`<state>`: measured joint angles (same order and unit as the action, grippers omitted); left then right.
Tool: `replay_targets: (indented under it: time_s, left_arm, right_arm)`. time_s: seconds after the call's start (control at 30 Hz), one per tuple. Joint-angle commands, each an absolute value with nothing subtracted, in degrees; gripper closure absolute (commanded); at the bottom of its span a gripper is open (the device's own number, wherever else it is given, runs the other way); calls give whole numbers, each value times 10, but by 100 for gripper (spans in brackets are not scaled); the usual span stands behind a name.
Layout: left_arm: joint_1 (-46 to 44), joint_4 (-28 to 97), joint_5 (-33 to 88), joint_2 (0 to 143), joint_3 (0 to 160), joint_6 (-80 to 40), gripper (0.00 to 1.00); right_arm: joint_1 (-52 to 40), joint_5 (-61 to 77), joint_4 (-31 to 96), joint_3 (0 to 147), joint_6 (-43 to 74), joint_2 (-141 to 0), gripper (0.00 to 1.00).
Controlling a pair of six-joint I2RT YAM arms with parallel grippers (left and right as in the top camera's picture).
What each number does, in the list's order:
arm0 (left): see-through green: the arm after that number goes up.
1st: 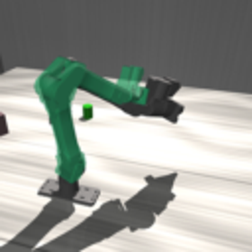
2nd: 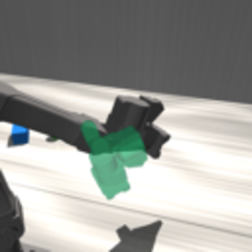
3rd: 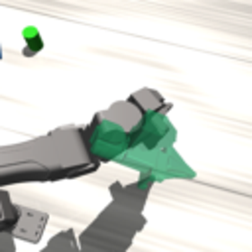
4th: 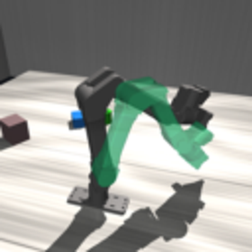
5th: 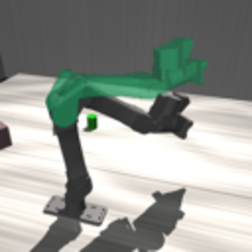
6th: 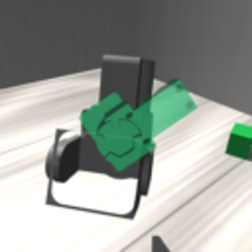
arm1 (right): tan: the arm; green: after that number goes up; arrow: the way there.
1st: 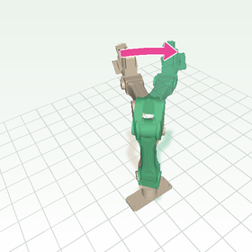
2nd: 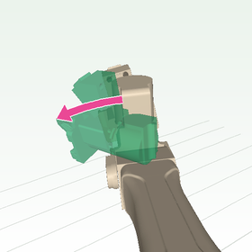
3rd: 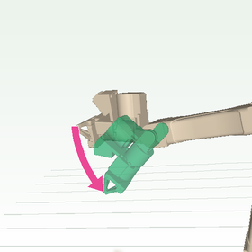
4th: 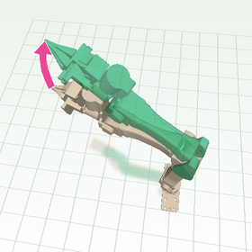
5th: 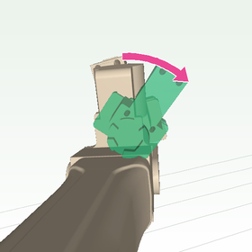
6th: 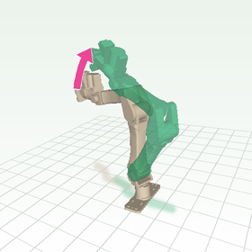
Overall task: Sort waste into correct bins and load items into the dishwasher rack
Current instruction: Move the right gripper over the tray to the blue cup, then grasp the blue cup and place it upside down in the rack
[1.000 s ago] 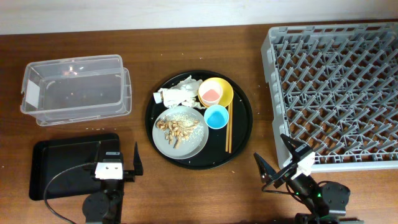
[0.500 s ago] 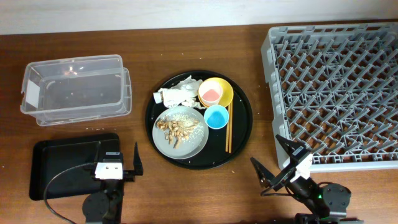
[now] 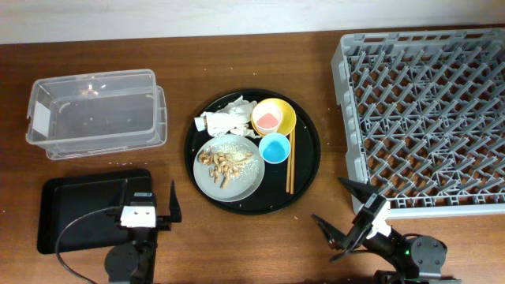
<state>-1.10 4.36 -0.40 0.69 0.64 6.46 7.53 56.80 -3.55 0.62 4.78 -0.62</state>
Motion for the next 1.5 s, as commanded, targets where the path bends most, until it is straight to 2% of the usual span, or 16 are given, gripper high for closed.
replay_targets:
  time_s: [0.0, 0.1, 0.17, 0.3, 0.4, 0.5, 0.57, 0.63, 0.73, 0.83, 0.93, 0.97, 1.0, 1.03, 1.17, 1.47]
  left_arm:
    - [-11, 48, -2, 4, 5, 74, 1]
    - [-11, 48, -2, 4, 5, 74, 1]
    - [-11, 48, -2, 4, 5, 74, 1]
    - [-11, 48, -2, 4, 5, 74, 0]
    - [-11, 48, -2, 4, 5, 74, 1]
    - [-11, 48, -2, 4, 5, 74, 1]
    - [-11, 48, -2, 4, 5, 74, 1]
    - [-11, 48, -2, 4, 5, 74, 1]
    - [-11, 48, -2, 4, 5, 74, 1]
    - [-11, 48, -2, 4, 5, 74, 1]
    - [-11, 48, -2, 4, 5, 74, 1]
    - [-11, 48, -2, 4, 5, 74, 1]
    - [-11, 48, -2, 4, 5, 74, 1]
    - [-11, 48, -2, 4, 5, 74, 1]
    - [-11, 48, -2, 4, 5, 74, 1]
    - [-11, 48, -2, 4, 5, 74, 0]
  right_arm:
    - [79, 611, -45, 3, 72, -3, 1]
    - [79, 576, -178, 3, 208, -3, 2]
    - [79, 470, -291, 7, 328, -3, 2]
    - [79, 396, -263, 117, 316, -60, 2]
    - [79, 443, -128, 311, 234, -258, 2]
    - [61, 458, 184, 627, 92, -541, 2]
    - [3, 343, 374, 807, 22, -674, 2]
    - [-91, 143, 543, 980, 2, -801, 2]
    - [-205, -16, 686, 1133, 3, -956, 2]
    - [-245, 11, 712, 1137, 41, -1006, 2]
    - [-270, 229, 731, 1137, 41, -1015, 2]
    - [-277, 227, 732, 1135, 37, -1016, 2]
    - [-287, 201, 731, 1126, 35, -1020, 10]
    - [-300, 199, 731, 1111, 42, -1026, 27]
    - [-362, -5, 724, 1052, 219, -1066, 30]
    - [-383, -22, 656, 1027, 308, -1198, 33]
